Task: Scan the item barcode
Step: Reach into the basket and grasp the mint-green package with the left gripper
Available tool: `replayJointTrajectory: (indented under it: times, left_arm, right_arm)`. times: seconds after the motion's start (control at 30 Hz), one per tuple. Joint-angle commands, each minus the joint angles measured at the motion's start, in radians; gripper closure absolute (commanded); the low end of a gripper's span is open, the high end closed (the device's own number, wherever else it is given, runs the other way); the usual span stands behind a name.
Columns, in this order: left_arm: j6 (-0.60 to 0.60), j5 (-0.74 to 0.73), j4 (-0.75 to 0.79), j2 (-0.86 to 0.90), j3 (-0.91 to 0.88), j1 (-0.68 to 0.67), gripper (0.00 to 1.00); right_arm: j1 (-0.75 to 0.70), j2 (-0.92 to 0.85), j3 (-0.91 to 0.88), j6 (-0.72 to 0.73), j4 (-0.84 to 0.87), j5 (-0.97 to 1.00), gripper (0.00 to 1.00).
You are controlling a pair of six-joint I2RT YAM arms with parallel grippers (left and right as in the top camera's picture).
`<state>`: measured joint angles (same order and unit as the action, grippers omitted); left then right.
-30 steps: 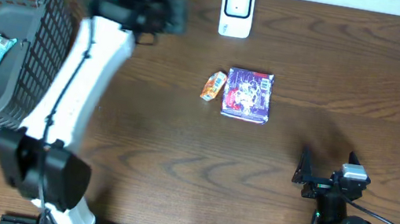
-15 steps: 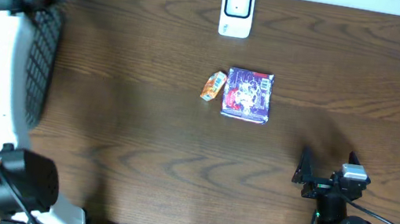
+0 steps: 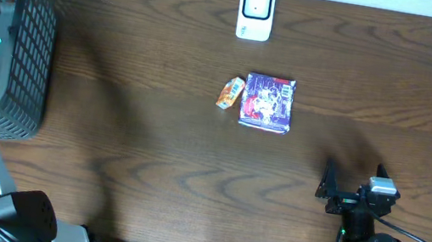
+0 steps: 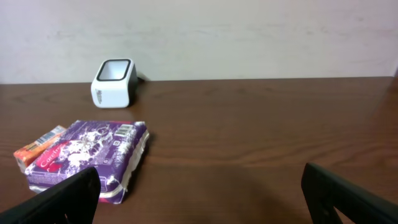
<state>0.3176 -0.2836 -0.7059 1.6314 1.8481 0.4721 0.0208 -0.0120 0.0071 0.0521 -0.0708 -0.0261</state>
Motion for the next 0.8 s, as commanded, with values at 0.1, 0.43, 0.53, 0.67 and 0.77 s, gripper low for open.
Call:
replayJointTrajectory:
  times: [0.1, 0.43, 0.53, 0.67, 0.77]
  left_arm:
    - [0.017, 0.399, -0.064, 0.037, -0.024, 0.018, 0.51]
    - [0.015, 0.182, -0.077, 0.103, -0.047, 0.016, 0.93]
    - [-0.063, 0.104, -0.075, 0.103, -0.047, 0.016, 0.93]
    - [-0.173, -0.011, -0.113, 0.103, -0.047, 0.016, 0.93]
    - [-0.173, -0.016, -0.144, 0.103, -0.047, 0.016, 0.92]
  right_arm:
    - [-0.015, 0.005, -0.002, 0.010, -0.004, 0.005, 0.01]
    - [-0.015, 0.005, -0.002, 0.010, -0.004, 0.005, 0.01]
    - [-0.015, 0.005, -0.002, 0.010, -0.004, 0.005, 0.01]
    - [-0.015, 0.005, -0.002, 0.010, -0.004, 0.005, 0.01]
    - [-0.015, 0.005, -0.002, 0.010, -0.004, 0.005, 0.01]
